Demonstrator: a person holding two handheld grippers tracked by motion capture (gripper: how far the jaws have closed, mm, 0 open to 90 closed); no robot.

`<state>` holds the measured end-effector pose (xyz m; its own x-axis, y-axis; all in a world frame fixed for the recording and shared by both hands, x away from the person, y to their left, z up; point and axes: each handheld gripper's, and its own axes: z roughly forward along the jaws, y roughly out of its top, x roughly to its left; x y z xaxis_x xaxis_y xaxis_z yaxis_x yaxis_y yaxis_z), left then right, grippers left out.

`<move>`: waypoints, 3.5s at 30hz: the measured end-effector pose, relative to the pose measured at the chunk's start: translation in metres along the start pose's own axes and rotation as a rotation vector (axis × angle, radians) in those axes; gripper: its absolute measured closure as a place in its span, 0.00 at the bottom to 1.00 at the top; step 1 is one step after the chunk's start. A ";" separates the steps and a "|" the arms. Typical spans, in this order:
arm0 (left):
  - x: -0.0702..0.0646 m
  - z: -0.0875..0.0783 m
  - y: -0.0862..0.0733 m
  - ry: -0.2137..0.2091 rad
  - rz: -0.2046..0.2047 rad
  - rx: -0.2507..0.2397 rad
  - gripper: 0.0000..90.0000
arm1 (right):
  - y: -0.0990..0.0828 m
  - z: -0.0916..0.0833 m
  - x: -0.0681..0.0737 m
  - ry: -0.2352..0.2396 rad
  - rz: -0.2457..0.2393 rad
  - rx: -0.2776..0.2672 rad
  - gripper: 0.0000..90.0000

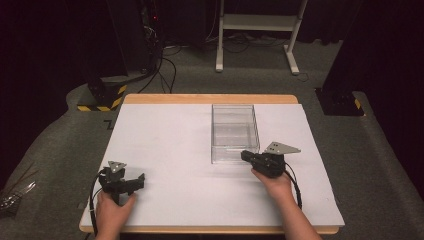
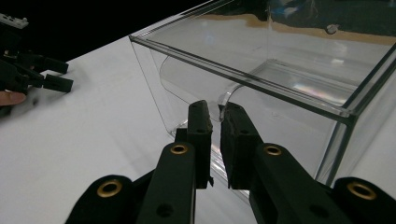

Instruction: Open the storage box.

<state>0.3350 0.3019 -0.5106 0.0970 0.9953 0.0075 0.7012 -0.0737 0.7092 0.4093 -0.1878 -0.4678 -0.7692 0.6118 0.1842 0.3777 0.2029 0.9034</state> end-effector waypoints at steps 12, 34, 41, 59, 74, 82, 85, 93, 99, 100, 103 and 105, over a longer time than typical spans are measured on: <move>0.000 0.000 0.000 0.000 0.000 0.000 0.01 | -0.001 0.004 -0.001 0.014 -0.003 0.008 0.83; 0.000 0.000 0.000 0.001 0.000 0.000 0.01 | -0.009 -0.009 0.005 0.094 -0.022 -0.008 0.91; 0.000 0.000 0.000 0.000 0.000 0.000 0.01 | -0.014 -0.018 0.014 0.110 -0.029 -0.006 0.92; 0.000 0.000 0.000 0.000 0.000 0.000 0.01 | -0.026 -0.036 0.035 0.135 -0.052 0.008 0.93; 0.000 0.000 0.000 0.000 0.000 0.000 0.01 | -0.033 -0.047 0.048 0.159 -0.065 0.015 0.93; 0.000 0.000 0.000 0.000 0.000 0.000 0.01 | -0.038 -0.051 0.057 0.176 -0.081 0.025 0.94; 0.000 0.000 0.000 0.000 0.000 0.000 0.01 | -0.040 -0.053 0.061 0.182 -0.084 0.026 0.94; 0.000 0.000 0.000 0.000 0.000 0.000 0.01 | -0.046 -0.060 0.068 0.193 -0.092 0.036 0.94; 0.000 0.000 0.000 0.000 0.000 0.000 0.01 | -0.050 -0.069 0.070 0.194 -0.100 0.041 0.94; 0.000 0.000 0.000 0.000 0.000 0.000 0.01 | -0.051 -0.071 0.070 0.195 -0.099 0.042 0.94; 0.000 0.000 0.000 0.000 0.000 0.000 0.01 | -0.053 -0.074 0.070 0.195 -0.097 0.038 0.94; 0.000 0.000 0.000 0.000 0.000 0.000 0.01 | -0.054 -0.075 0.070 0.197 -0.097 0.036 0.94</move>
<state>0.3350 0.3019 -0.5106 0.0969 0.9953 0.0078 0.7011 -0.0738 0.7092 0.2964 -0.2129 -0.4745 -0.8871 0.4281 0.1724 0.3126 0.2826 0.9069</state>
